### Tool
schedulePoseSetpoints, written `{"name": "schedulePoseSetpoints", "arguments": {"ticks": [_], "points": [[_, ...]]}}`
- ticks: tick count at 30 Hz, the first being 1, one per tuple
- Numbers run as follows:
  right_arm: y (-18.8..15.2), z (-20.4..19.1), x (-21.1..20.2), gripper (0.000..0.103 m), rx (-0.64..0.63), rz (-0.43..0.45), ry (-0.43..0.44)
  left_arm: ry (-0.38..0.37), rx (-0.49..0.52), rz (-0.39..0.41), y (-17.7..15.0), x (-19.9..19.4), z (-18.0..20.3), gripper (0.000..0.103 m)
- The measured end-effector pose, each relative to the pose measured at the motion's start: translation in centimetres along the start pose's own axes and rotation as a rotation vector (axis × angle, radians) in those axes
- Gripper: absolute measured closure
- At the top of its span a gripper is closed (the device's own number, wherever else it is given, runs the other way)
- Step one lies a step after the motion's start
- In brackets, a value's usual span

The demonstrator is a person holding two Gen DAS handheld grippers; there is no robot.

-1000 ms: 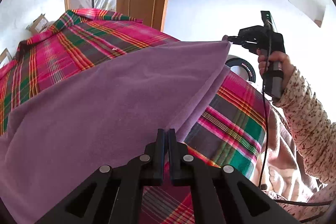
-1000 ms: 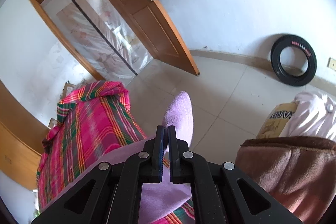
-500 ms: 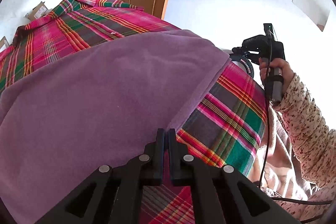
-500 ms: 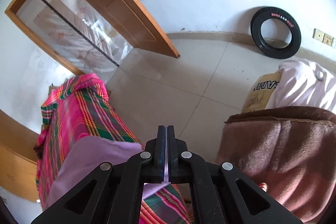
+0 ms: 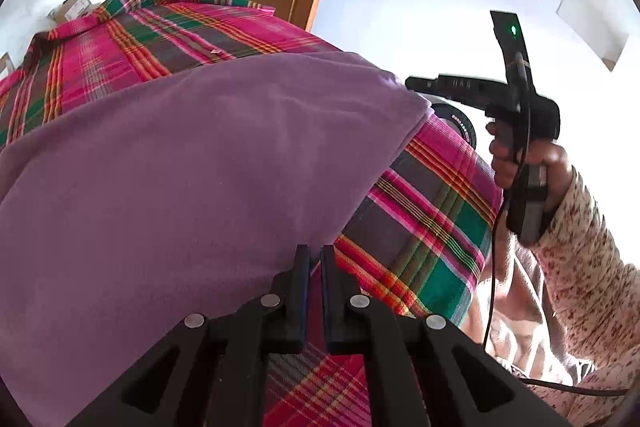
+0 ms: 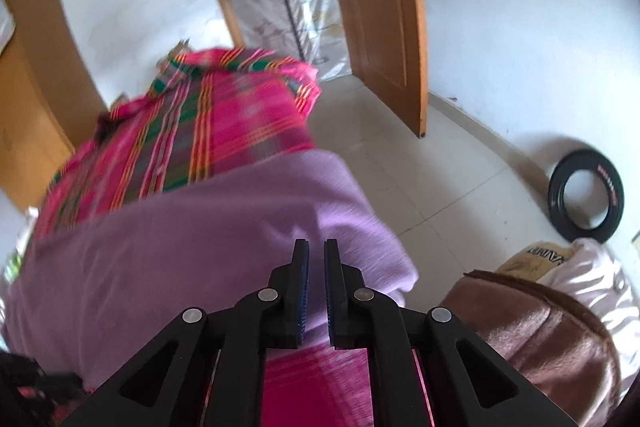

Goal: Fold clothes

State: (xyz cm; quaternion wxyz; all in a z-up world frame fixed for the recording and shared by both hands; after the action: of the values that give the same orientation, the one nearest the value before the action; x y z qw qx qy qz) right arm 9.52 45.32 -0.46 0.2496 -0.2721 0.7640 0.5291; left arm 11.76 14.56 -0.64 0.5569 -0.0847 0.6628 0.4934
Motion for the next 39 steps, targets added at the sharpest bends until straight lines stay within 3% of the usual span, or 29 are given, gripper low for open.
{"name": "schedulePoseSetpoints", "arguments": {"ticks": [5,8,10,14,18,26,39], "points": [[-2.2,-0.8,-1.2,0.093,-0.028,-0.007,-0.051,0.008,-0.037,0.017,-0.3,-1.0,-1.1,0.098],[-2.9,-1.9,-1.9,0.088,-0.076,0.013,-0.200,0.011,-0.068,0.032,-0.6,-1.9,-2.1,0.097],[-3.0,-3.4,-2.5,0.088,-0.105,0.037,-0.178,0.013,-0.090,0.042,-0.8,-2.5,-3.0,0.097],[-3.0,-7.5,-2.4,0.088,-0.183,0.046,-0.052,0.047,-0.146,0.064,-1.8,-3.9,-5.2,0.097],[-4.1,-10.7,-1.1,0.088,-0.254,-0.004,0.038,0.087,-0.230,0.073,-3.2,-4.9,-8.2,0.097],[-8.0,-14.0,-0.2,0.088,-0.302,-0.081,0.045,0.159,-0.360,0.092,-6.0,-6.7,-13.6,0.097],[-9.4,-21.0,2.1,0.088,-0.412,-0.138,0.147,0.269,-0.568,0.117,-11.7,-9.9,-21.7,0.097]]}}
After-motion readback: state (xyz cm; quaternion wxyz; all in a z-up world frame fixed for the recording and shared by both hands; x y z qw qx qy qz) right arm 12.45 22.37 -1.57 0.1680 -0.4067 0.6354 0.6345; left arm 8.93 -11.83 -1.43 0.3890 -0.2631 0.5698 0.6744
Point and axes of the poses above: each gripper's, at about its wrist camera, not at the fingertips, and x roughly the way its jaws point, z to its right, y to its top, the point moved 1 cm from there along x, roughly the way its jaws point, and after that the axes turned 11 degrees about y, right-handed, at the moved point
